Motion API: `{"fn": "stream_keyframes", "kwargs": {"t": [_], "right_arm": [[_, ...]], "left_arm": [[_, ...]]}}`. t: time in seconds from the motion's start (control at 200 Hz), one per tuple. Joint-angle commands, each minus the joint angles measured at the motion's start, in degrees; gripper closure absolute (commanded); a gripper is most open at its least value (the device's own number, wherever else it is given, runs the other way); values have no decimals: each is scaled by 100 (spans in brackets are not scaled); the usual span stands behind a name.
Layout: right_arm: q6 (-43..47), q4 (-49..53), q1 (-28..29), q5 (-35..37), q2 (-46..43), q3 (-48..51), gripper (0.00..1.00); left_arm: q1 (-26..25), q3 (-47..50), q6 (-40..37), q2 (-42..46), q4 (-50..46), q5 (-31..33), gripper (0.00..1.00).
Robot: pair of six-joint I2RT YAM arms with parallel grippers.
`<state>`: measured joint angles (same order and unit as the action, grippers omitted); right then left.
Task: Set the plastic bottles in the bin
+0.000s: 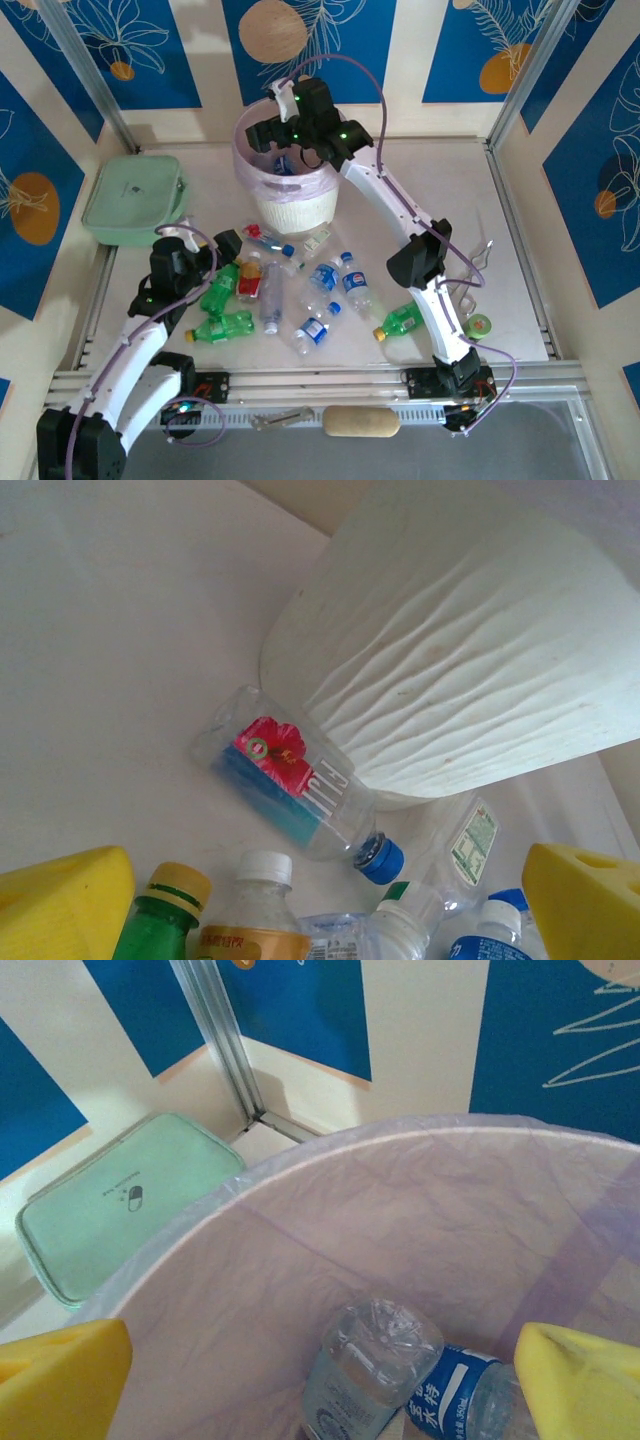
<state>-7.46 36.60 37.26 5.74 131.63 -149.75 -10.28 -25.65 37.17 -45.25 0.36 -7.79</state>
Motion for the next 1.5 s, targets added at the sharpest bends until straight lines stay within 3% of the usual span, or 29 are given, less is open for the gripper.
{"fn": "stream_keyframes", "kwargs": {"t": [0.0, 0.13, 0.28, 0.45, 0.69, 1.0, 1.496], "right_arm": [[52, -80, 86, -108, -669, 93, 1], [65, -201, 156, -84, -1295, 946, 1], [60, -949, 238, 156, -2316, 2846, 1], [-311, -2088, 180, 397, -3698, 5285, 1], [-898, -2535, -264, 968, -5048, 7546, 1], [-1872, -2457, -1123, 1182, -6067, 9200, 1], [-2678, -2930, -1920, 1202, -6843, 10300, 1]], "left_arm": [[46, -215, -92, -64, -498, 41, 1], [44, -873, -856, -344, -1583, 24, 1], [44, -1696, -1719, -732, -2991, 88, 1], [44, -2338, -2319, -1109, -4095, 117, 1], [55, -3104, -2846, -2195, -5142, 229, 1], [70, -3475, -2964, -3258, -5545, 338, 1], [56, -3490, -3045, -4040, -5569, 728, 1]]}}
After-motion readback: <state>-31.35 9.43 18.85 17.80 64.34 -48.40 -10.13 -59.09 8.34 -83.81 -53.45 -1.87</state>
